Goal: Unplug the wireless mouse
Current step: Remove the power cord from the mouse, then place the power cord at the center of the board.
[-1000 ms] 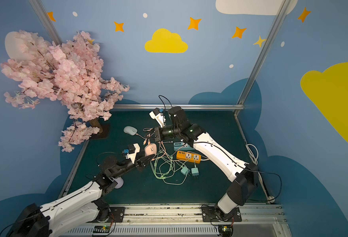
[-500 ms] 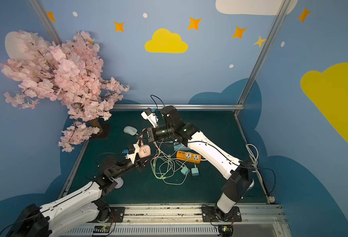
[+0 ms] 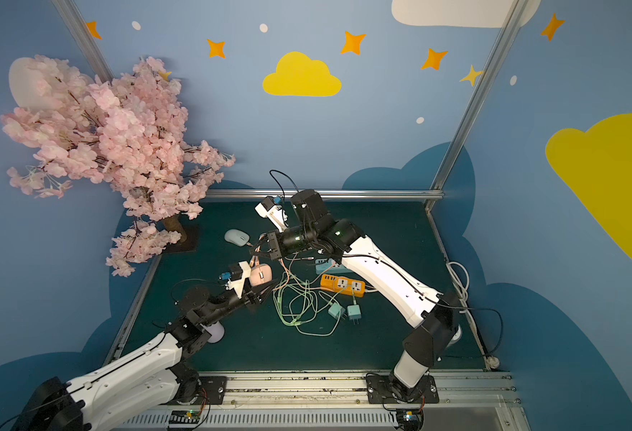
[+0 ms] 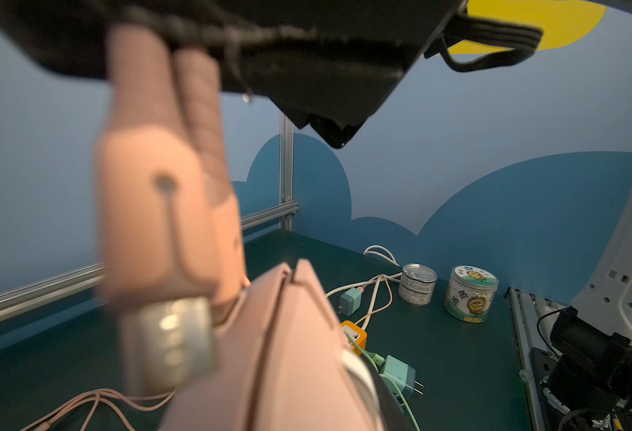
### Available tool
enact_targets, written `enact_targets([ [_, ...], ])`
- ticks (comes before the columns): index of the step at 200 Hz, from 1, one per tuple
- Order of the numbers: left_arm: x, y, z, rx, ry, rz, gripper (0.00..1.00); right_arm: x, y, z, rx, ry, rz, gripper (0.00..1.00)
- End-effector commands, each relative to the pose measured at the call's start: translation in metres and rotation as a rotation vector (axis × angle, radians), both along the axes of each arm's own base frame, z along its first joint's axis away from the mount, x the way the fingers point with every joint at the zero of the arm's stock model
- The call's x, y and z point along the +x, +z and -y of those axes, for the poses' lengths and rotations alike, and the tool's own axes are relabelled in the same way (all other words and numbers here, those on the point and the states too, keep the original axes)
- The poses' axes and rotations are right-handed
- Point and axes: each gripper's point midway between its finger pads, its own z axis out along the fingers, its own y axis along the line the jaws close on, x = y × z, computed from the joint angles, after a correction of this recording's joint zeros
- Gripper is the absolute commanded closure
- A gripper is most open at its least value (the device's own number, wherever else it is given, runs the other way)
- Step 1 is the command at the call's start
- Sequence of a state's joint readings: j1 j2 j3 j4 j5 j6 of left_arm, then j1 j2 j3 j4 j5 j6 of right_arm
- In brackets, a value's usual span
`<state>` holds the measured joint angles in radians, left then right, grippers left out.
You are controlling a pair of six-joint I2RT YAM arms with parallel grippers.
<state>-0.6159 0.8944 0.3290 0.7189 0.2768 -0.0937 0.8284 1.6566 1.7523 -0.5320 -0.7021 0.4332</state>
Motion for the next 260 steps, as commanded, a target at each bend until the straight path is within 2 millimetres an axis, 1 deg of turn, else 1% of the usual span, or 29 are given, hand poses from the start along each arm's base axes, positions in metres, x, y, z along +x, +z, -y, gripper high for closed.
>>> enact_targets([
  [1,0.0,-0.009,-0.004,0.024,0.022,-0.018,0.71,0.03,0.04,0.024,0.042,-0.116,0.181,1.0],
  [15,0.0,-0.008,-0.008,0.023,0.04,-0.014,0.73,0.039,0.034,0.033,-0.001,-0.155,0.193,1.0],
  [34,-0.002,-0.009,-0.009,0.034,0.038,-0.016,0.75,0.055,0.023,0.049,-0.075,-0.232,0.218,1.0],
  [43,-0.002,-0.011,-0.009,0.04,0.038,-0.019,0.77,0.058,0.022,0.051,-0.088,-0.252,0.23,1.0],
  [46,0.002,-0.011,-0.011,0.041,0.065,-0.023,0.78,0.057,0.023,0.049,-0.086,-0.25,0.233,1.0],
  [55,0.005,-0.014,-0.01,0.052,0.07,-0.034,0.79,0.047,0.025,0.039,-0.069,-0.213,0.239,1.0],
  [66,0.007,-0.017,-0.009,0.065,0.071,-0.046,0.8,0.03,0.027,0.019,-0.048,-0.15,0.242,1.0],
  [75,0.008,-0.018,-0.007,0.07,0.067,-0.054,0.8,0.01,0.028,0.0,-0.026,-0.073,0.232,1.0],
  [85,0.01,-0.019,-0.006,0.073,0.065,-0.057,0.8,-0.007,0.027,-0.019,-0.011,0.003,0.212,1.0],
  [94,0.01,-0.019,-0.005,0.074,0.062,-0.058,0.8,-0.017,0.028,-0.029,0.003,0.043,0.209,1.0],
  [101,0.01,-0.019,-0.005,0.074,0.061,-0.059,0.8,-0.018,0.03,-0.031,0.013,0.046,0.22,1.0],
  [109,0.009,-0.02,-0.005,0.076,0.059,-0.061,0.8,-0.013,0.03,-0.027,0.008,0.021,0.238,1.0],
  [115,0.009,-0.019,-0.006,0.076,0.06,-0.059,0.8,-0.005,0.03,-0.021,-0.004,-0.008,0.257,1.0],
  [142,0.006,-0.018,-0.008,0.076,0.065,-0.052,0.8,0.039,0.029,0.021,-0.076,-0.168,0.276,1.0],
  [155,0.006,-0.019,-0.009,0.076,0.068,-0.052,0.8,0.048,0.03,0.032,-0.092,-0.212,0.286,1.0],
  [164,0.007,-0.019,-0.009,0.075,0.069,-0.052,0.8,0.044,0.033,0.029,-0.079,-0.201,0.285,1.0],
  [175,0.007,-0.018,-0.008,0.073,0.067,-0.05,0.8,0.032,0.036,0.018,-0.054,-0.161,0.28,1.0],
  [189,0.009,-0.019,-0.007,0.075,0.07,-0.055,0.8,0.018,0.034,0.003,-0.048,-0.103,0.276,1.0],
  [198,0.01,-0.02,-0.008,0.073,0.079,-0.059,0.8,0.016,0.031,-0.002,-0.057,-0.084,0.279,1.0],
  [212,0.019,-0.02,-0.017,0.052,0.154,-0.102,0.79,0.027,0.024,-0.003,-0.073,-0.095,0.286,1.0],
  [224,0.029,-0.019,-0.031,0.044,0.253,-0.153,0.79,0.042,0.015,-0.003,-0.068,-0.109,0.265,1.0],
  [234,0.033,-0.017,-0.045,0.045,0.334,-0.192,0.79,0.056,0.005,-0.006,-0.058,-0.115,0.22,1.0],
  [245,0.032,-0.008,-0.064,0.032,0.421,-0.204,0.8,0.068,-0.008,-0.014,-0.041,-0.111,0.162,1.0],
  [260,0.025,0.004,-0.094,-0.04,0.538,-0.205,0.79,0.08,-0.028,-0.03,-0.031,-0.102,0.108,1.0],
])
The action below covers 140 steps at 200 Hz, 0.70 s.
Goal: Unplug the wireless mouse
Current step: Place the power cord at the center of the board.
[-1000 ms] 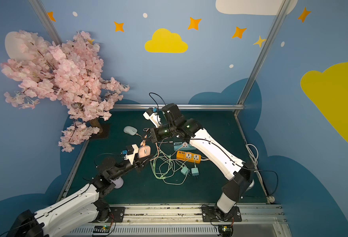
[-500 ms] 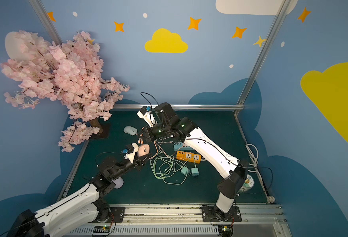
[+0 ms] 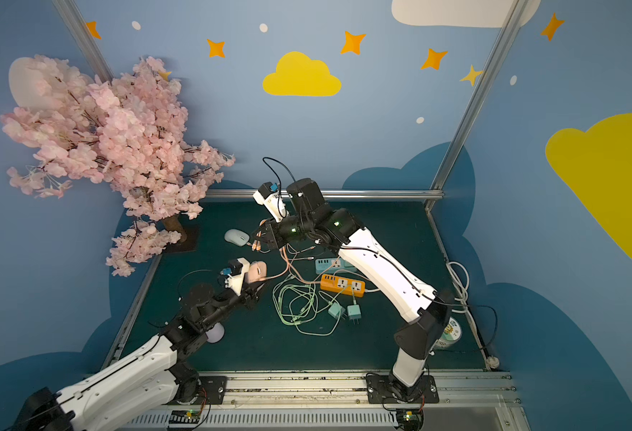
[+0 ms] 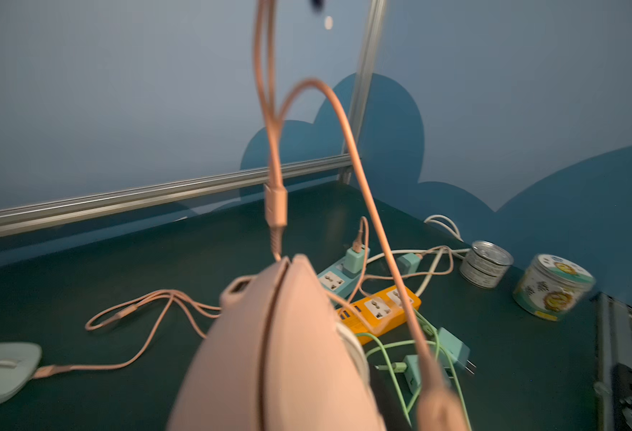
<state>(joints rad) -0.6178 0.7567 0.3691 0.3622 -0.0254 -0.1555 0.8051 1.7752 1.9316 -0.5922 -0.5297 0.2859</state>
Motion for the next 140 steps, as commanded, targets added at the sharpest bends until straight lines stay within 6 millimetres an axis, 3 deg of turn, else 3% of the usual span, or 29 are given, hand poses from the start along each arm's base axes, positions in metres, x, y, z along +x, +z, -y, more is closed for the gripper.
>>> enact_targets([
  [1,0.002,0.029,-0.051,-0.085,0.253,0.003,0.79,0.026,-0.03,-0.023,0.034,0.013,-0.093,1.0],
  [16,-0.008,0.035,-0.071,-0.125,0.312,0.029,0.79,0.042,-0.056,-0.04,0.033,0.011,-0.152,1.0],
  [46,-0.024,0.041,-0.086,-0.141,0.333,0.037,0.77,0.073,-0.126,-0.066,-0.017,-0.012,-0.304,1.0],
  [75,-0.026,0.042,-0.094,-0.116,0.359,0.052,0.75,0.08,-0.175,-0.075,-0.043,-0.037,-0.417,1.0],
  [88,-0.024,0.042,-0.094,-0.102,0.36,0.047,0.75,0.077,-0.182,-0.075,-0.045,-0.04,-0.431,0.99],
  [113,-0.016,0.038,-0.091,-0.087,0.356,0.017,0.75,0.067,-0.169,-0.064,-0.042,-0.018,-0.395,0.47],
  [121,-0.011,0.036,-0.09,-0.087,0.354,-0.003,0.74,0.064,-0.161,-0.057,-0.041,-0.019,-0.366,0.37],
  [140,0.006,0.02,-0.083,-0.09,0.336,-0.103,0.73,0.06,-0.134,-0.027,-0.033,-0.035,-0.286,0.35],
])
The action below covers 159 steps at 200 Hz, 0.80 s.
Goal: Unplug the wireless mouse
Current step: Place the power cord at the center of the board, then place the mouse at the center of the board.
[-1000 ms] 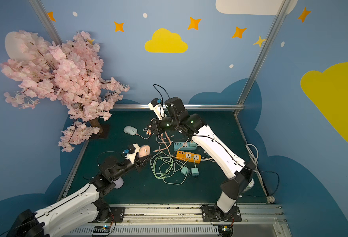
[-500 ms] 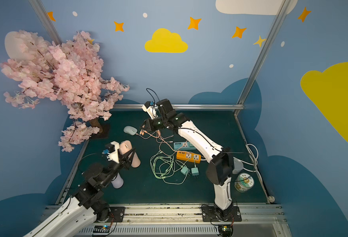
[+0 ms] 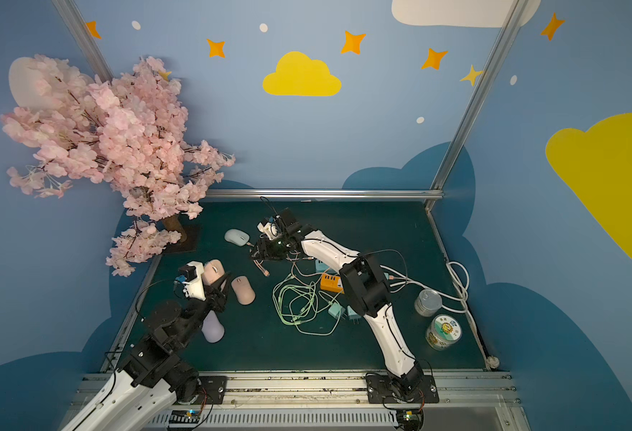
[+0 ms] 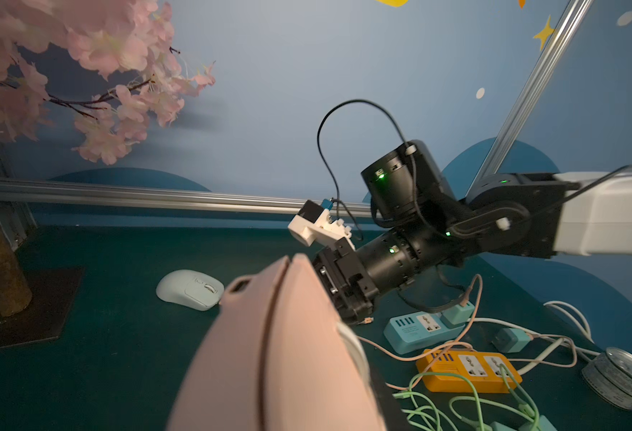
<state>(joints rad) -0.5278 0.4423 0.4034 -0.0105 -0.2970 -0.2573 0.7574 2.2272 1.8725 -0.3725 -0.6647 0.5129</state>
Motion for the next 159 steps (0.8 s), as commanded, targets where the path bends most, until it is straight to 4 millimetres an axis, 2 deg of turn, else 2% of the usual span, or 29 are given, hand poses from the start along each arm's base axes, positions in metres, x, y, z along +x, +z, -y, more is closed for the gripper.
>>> enact_targets([
  [1,0.014,0.005,0.008,-0.052,-0.039,-0.051,0.73,-0.003,0.083,0.027,0.103,0.005,0.184,0.35],
  [16,0.033,-0.013,0.016,-0.119,-0.07,-0.149,0.73,-0.006,0.1,0.058,0.101,-0.027,0.249,0.35],
  [32,0.054,-0.033,0.016,-0.228,-0.055,-0.222,0.72,-0.009,0.11,0.095,0.081,-0.076,0.313,0.35],
  [53,0.081,-0.067,0.012,-0.33,-0.004,-0.321,0.72,-0.012,0.103,0.14,0.044,-0.147,0.328,0.36],
  [73,0.108,-0.091,0.013,-0.427,0.012,-0.406,0.71,-0.017,0.091,0.169,0.05,-0.198,0.292,0.35],
  [92,0.129,-0.109,0.005,-0.469,0.045,-0.452,0.71,-0.022,0.084,0.186,0.064,-0.223,0.266,0.35],
  [113,0.14,-0.127,-0.021,-0.48,0.152,-0.479,0.66,-0.027,0.082,0.201,0.068,-0.24,0.261,0.35],
  [144,0.138,-0.143,-0.058,-0.498,0.277,-0.513,0.65,-0.03,0.083,0.216,0.071,-0.261,0.27,0.35],
  [159,0.133,-0.148,-0.072,-0.513,0.327,-0.517,0.65,-0.03,0.084,0.216,0.088,-0.259,0.264,0.35],
])
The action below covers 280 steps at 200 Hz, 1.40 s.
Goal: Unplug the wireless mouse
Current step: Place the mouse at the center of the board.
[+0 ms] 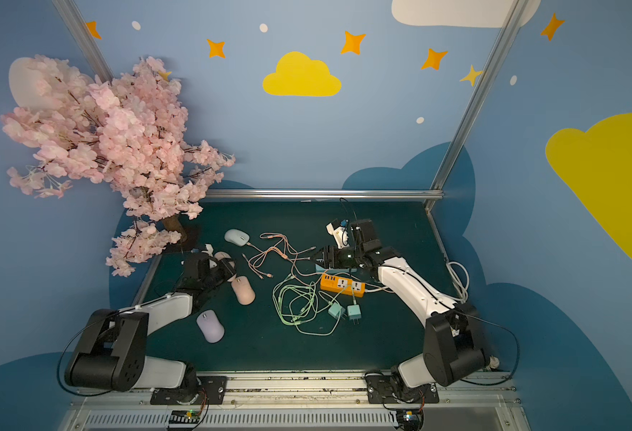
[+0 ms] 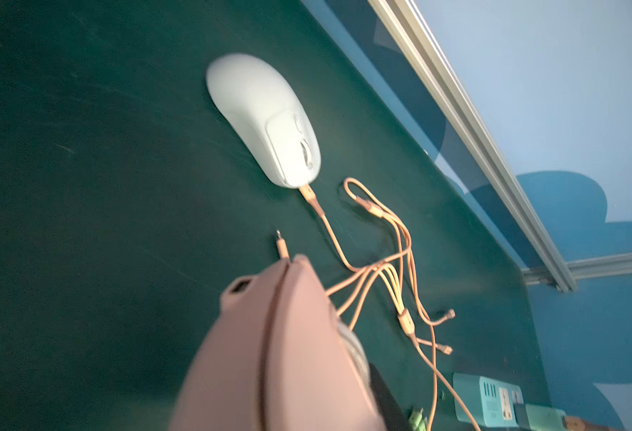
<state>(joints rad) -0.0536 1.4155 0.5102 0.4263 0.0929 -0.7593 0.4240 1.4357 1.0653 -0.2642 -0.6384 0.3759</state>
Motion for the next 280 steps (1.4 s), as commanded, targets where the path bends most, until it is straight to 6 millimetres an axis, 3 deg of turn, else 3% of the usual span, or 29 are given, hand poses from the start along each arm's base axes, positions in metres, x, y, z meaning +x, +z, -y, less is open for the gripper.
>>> enact_targets([
  [1,0.002,0.008,-0.02,-0.019,0.078,0.027,0.65,-0.002,0.024,0.001,0.055,0.024,0.07,0.35],
  [43,-0.012,-0.02,-0.03,-0.118,0.125,-0.041,0.63,0.0,0.025,0.001,0.079,0.023,0.059,0.36],
  [77,-0.025,-0.043,-0.033,-0.192,0.153,-0.083,0.55,0.0,0.024,0.003,0.08,0.02,0.058,0.36],
  [103,-0.024,-0.053,-0.024,-0.274,0.114,-0.104,0.5,0.002,0.023,0.002,0.085,0.02,0.052,0.37],
  [126,-0.022,-0.064,-0.014,-0.351,0.075,-0.141,0.36,0.002,0.023,0.002,0.088,0.021,0.046,0.37],
  [149,-0.023,-0.075,-0.01,-0.391,0.075,-0.162,0.3,0.002,0.023,0.003,0.08,0.017,0.051,0.37],
  [173,-0.034,-0.088,-0.01,-0.415,0.113,-0.22,0.2,0.002,0.022,0.004,0.075,0.013,0.051,0.36],
  [202,-0.062,-0.102,-0.019,-0.404,0.239,-0.43,0.19,0.003,0.02,0.005,0.069,0.009,0.048,0.36],
  [220,-0.078,-0.093,-0.031,-0.35,0.334,-0.522,0.15,0.005,0.017,0.005,0.066,0.004,0.038,0.35],
  [229,-0.09,-0.086,-0.041,-0.302,0.404,-0.576,0.01,0.006,0.015,0.006,0.061,-0.003,0.032,0.35],
  [258,-0.108,-0.052,-0.062,-0.181,0.519,-0.66,0.01,0.01,0.009,0.01,0.037,-0.031,0.018,0.34],
  [269,-0.103,-0.043,-0.062,-0.2,0.524,-0.641,0.01,0.013,0.009,0.013,0.027,-0.048,0.021,0.33],
  [280,-0.084,-0.03,-0.052,-0.23,0.461,-0.556,0.01,0.017,0.008,0.02,-0.001,-0.083,0.025,0.33],
])
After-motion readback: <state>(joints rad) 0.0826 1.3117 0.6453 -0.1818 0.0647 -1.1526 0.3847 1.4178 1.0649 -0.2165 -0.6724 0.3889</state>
